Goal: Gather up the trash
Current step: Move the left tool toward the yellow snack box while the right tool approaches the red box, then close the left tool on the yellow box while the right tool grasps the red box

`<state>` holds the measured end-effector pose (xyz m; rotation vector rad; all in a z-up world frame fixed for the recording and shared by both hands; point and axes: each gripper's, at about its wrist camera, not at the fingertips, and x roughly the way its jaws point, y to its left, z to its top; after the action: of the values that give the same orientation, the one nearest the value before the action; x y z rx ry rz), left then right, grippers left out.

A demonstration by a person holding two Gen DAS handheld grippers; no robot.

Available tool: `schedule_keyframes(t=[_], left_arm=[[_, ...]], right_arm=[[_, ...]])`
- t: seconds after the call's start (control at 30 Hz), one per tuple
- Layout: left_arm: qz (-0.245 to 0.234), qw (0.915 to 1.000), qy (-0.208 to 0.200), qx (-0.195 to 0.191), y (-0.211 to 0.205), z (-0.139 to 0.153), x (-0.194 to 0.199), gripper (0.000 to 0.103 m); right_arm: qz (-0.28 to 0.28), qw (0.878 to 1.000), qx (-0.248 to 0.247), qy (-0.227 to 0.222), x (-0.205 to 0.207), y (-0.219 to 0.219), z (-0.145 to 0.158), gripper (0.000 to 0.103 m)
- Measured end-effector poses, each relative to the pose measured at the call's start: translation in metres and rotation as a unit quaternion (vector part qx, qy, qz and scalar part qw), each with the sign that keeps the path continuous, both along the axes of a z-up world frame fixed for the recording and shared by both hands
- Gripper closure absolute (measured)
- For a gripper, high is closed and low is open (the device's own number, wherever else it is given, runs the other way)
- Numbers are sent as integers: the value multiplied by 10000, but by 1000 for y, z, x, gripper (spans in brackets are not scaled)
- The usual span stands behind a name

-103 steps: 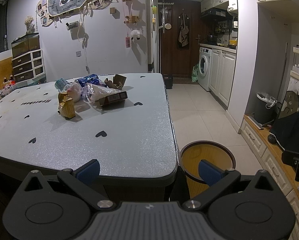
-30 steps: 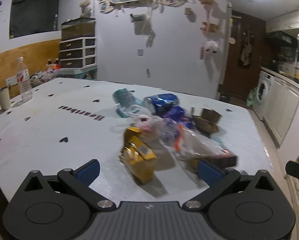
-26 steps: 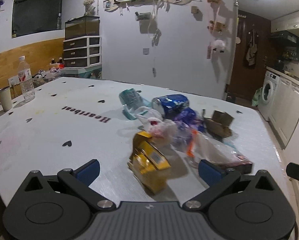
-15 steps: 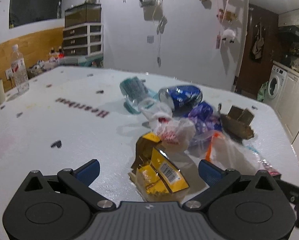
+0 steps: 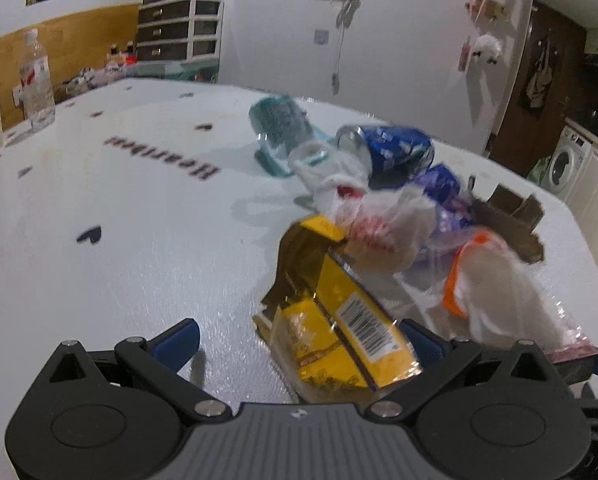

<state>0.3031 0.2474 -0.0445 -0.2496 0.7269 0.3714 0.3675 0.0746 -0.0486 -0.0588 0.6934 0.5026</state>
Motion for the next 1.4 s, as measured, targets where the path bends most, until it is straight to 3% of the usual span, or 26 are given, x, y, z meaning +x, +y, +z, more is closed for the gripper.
schedule_keyframes(t=[0.2,0.23,0.27,0.47,0.63,0.77,0.83,1.4], left_arm=[[-76,9989,72,465,-12,-8,-4,0],[-51,9988,57,478,-13,-8,-5,0],[-32,9989,44,464,-13,-8,-7,0],[-416,9984,-377,-101,-13,-2,-16,6],[-197,9986,-452,-172,-14,2,-20,38],[-83,9987,-478,-139,-16,5,-26,52],[-61,9989,-462,-84,-18,7,-29,65],[-544,9925,-1045,325,-70,56,-105,65]], right_arm=[[-63,9999,61,59,0,-6,-6,0],[-33,10000,47,40,-1,-6,-6,5],[-45,10000,7,-5,-2,-6,-7,13],[-19,9994,-257,-241,-13,-5,-7,14],[78,9994,-234,-256,-28,-14,-1,14],[91,9992,-213,-324,-40,-25,7,14],[92,9990,-208,-388,-44,-30,13,14],[-202,9962,44,-845,-100,-79,57,14]])
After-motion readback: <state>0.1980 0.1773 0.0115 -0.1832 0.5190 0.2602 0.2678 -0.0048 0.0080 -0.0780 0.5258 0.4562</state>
